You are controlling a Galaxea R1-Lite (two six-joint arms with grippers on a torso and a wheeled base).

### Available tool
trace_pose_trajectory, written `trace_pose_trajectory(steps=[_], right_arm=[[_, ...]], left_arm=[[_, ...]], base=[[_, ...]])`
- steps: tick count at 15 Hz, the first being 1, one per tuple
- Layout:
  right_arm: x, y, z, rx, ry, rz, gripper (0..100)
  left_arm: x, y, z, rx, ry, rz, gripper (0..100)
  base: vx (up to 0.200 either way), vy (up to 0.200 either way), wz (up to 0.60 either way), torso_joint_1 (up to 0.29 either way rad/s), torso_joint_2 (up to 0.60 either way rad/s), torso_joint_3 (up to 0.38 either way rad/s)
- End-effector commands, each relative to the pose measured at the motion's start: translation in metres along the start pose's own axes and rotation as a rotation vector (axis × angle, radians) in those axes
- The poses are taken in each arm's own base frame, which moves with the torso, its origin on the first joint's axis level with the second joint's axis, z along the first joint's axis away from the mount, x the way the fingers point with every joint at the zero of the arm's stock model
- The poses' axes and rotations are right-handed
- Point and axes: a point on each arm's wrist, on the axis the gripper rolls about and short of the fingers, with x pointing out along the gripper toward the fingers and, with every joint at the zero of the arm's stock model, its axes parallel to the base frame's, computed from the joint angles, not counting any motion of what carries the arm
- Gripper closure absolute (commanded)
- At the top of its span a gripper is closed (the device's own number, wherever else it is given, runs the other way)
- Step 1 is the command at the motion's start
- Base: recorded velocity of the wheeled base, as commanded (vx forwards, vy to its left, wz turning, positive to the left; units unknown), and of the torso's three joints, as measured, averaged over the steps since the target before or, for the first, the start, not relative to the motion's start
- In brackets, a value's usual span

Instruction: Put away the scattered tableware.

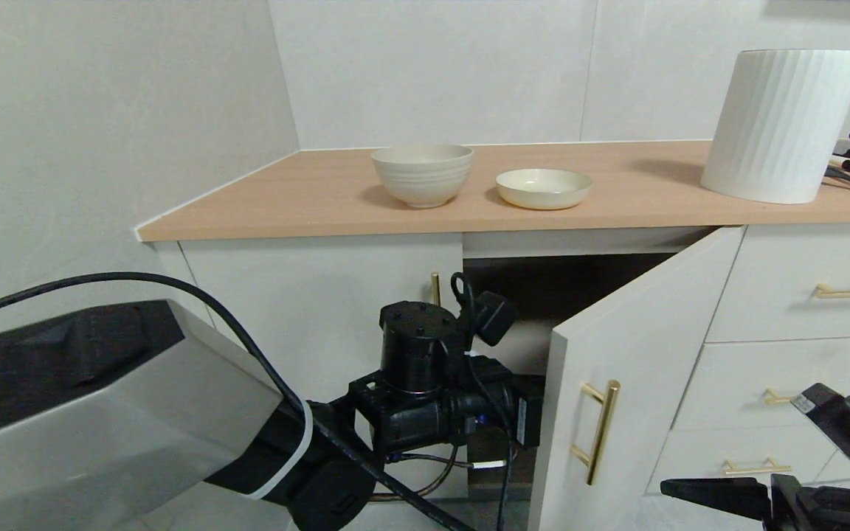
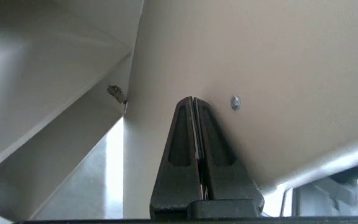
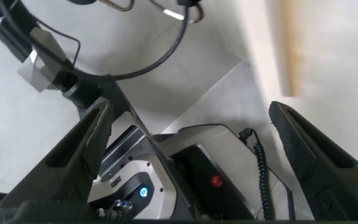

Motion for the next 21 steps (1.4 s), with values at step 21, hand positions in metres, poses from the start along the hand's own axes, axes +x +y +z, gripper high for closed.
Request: trace_pose_trajectory(steps=[21], right_arm=[[-0.018,0.02,-0.004,-0.067,-0.009,0.211,0]], left_arm=[[0.027,-0.086,0.015,-0.066,0.0,-0.192,100]], base=[[-0.038,0.0,0.0,0.0,0.0,0.0]])
